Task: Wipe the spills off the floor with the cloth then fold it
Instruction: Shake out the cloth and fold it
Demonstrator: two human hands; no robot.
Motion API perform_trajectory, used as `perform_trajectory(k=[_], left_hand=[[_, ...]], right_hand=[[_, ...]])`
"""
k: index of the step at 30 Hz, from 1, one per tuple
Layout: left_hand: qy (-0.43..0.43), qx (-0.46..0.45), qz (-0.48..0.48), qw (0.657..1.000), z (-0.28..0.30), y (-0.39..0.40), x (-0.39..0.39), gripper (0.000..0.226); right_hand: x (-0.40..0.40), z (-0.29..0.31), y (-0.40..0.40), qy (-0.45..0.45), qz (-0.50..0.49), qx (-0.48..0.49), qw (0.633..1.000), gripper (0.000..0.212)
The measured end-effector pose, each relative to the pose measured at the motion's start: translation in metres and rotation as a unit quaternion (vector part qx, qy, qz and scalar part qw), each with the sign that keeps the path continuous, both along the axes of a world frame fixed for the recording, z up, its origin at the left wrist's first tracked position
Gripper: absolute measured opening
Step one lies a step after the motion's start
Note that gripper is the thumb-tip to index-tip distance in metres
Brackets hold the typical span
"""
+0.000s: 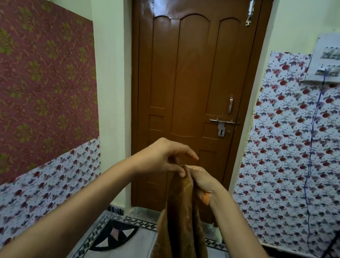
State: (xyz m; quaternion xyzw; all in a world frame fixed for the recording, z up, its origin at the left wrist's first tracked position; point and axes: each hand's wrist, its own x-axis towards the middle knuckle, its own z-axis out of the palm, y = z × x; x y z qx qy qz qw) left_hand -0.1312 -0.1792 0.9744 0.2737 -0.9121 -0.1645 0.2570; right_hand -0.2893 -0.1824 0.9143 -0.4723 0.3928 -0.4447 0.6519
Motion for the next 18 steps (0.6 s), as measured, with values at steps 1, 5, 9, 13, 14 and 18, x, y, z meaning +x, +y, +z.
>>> perform_trajectory(k=[1, 5, 9, 13, 14, 18], left_hand=[[-0.024, 0.001, 0.002, 1.000, -0.001, 0.000, -0.001, 0.039], [-0.057, 0.000, 0.044, 0.997, -0.005, -0.007, 0.001, 0.039], [-0.069, 0.011, 0.089, 0.994, -0.012, -0.011, 0.002, 0.036], [-0.097, 0.001, 0.133, 0.986, -0.017, -0.014, 0.005, 0.030], [-0.113, -0.008, 0.139, 0.984, -0.019, -0.015, 0.006, 0.027], [-0.146, -0.050, 0.176, 0.972, -0.022, -0.016, 0.007, 0.018]], right_hand=[[0.001, -0.002, -0.001, 0.005, -0.003, 0.003, 1.000, 0.016], [0.006, -0.010, -0.007, 0.013, -0.027, 0.016, 0.999, 0.022], [0.012, -0.013, -0.011, -0.017, -0.028, 0.024, 0.999, 0.022], [0.016, -0.019, -0.015, -0.002, -0.047, 0.020, 0.999, 0.017], [0.017, -0.022, -0.016, 0.000, -0.053, 0.016, 0.998, 0.014], [0.017, -0.035, -0.012, 0.090, -0.149, -0.104, 0.979, 0.006]])
